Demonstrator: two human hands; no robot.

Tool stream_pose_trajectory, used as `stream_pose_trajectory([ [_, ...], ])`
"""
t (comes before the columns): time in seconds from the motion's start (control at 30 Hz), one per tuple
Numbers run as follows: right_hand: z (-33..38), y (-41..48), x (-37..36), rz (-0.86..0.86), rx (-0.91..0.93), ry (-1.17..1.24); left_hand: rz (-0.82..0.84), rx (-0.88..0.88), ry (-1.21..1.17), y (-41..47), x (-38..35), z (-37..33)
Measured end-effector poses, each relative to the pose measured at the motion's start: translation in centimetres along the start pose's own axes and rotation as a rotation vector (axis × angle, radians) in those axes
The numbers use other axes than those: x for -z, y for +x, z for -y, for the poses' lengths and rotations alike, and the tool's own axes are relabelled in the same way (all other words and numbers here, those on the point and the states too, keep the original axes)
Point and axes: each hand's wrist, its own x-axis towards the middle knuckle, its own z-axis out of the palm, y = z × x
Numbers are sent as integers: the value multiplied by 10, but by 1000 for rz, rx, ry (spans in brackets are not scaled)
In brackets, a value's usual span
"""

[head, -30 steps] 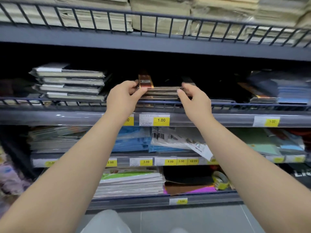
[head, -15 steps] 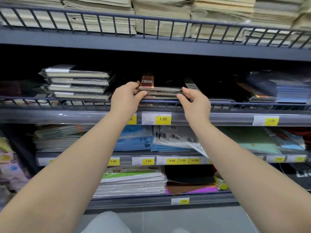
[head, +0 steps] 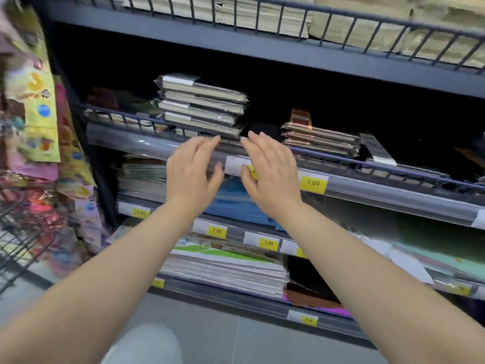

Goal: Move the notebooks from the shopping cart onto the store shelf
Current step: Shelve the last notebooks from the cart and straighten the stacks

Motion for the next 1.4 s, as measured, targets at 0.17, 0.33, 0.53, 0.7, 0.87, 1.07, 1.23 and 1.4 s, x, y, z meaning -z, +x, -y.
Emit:
stream_pose_trajectory([
  [0.17, 31, 6, -24, 148, 7, -191, 150, 103, 184, -7, 7, 52],
  [0.33, 36, 7, -42, 127, -66, -255, 229, -12, 203, 7, 8, 72],
  [0.53, 37, 18, -59, -21, -123, -320, 101, -91, 189, 18, 4, 85],
  [0.7, 41, 29, -59, -4, -206, -316, 119, -59, 162, 28, 8, 81],
  [0.87, 50, 29, -54, -31, -127, -232, 91, -111, 122, 26, 9, 85],
  [1.07, 52, 43, -54, 73, -166, -255, 173, -113, 113, 39, 8, 77],
  [1.23, 47, 58, -41, -57, -413, 11, -83, 245, -177, 55, 22, 84],
  [1.4, 48, 82, -34, 76, -733, 137, 190, 513, -98, 82, 24, 80],
])
